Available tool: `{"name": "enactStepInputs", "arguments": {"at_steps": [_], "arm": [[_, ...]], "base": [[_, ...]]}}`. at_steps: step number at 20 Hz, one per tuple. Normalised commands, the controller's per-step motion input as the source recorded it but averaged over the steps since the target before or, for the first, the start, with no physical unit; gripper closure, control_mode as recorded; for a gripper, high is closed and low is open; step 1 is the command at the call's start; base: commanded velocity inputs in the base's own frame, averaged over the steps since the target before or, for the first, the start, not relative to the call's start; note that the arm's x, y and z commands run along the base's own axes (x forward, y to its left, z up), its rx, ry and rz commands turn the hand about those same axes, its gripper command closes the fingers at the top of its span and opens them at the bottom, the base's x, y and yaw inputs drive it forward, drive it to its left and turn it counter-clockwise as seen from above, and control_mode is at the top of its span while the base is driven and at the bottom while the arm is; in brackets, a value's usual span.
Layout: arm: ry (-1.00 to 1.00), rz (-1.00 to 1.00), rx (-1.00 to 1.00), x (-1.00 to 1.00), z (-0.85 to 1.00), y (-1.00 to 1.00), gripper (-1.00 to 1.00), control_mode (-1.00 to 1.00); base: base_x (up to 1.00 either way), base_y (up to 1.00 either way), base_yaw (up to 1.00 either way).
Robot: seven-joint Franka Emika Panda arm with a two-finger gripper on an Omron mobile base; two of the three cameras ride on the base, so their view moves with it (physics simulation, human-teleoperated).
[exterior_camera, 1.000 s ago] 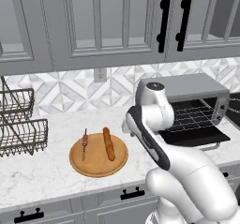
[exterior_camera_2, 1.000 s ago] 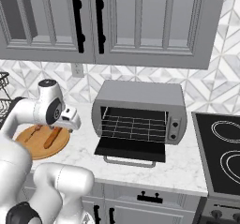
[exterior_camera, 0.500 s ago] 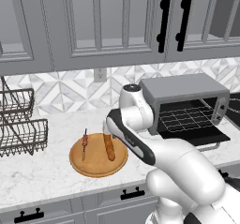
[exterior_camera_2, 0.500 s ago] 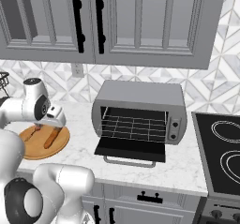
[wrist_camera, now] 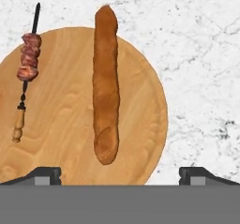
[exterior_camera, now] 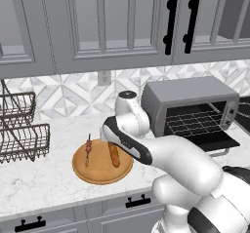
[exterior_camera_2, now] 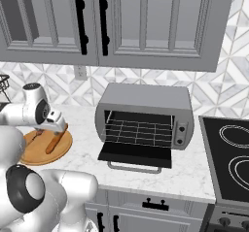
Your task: Pick up the kebab skewer and baguette bread, and place them inside the toaster oven. Close the toaster oven door and start by setting the timer.
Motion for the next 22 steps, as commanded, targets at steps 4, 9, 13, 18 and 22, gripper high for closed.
{"name": "enactStepInputs", "arguments": {"at_steps": [4, 9, 13, 18, 22], "arm": [[0.00, 0.00, 0.00, 0.21, -0.34, 0.12, -1.00, -1.00], [0.00, 0.00, 0.00, 0.26, -0.40, 0.15, -1.00, -1.00], [0.00, 0.00, 0.00, 0.30, -0.36, 0.08, -1.00, -1.00], [0.00, 0.00, 0.00, 0.26, -0.34, 0.09, -1.00, -1.00], [0.00, 0.00, 0.00, 0.17, -0.29, 0.05, -1.00, -1.00]], "base": [[0.00, 0.00, 0.00], [0.00, 0.00, 0.00], [0.00, 0.00, 0.00], [0.00, 0.00, 0.00], [0.00, 0.00, 0.00]]}}
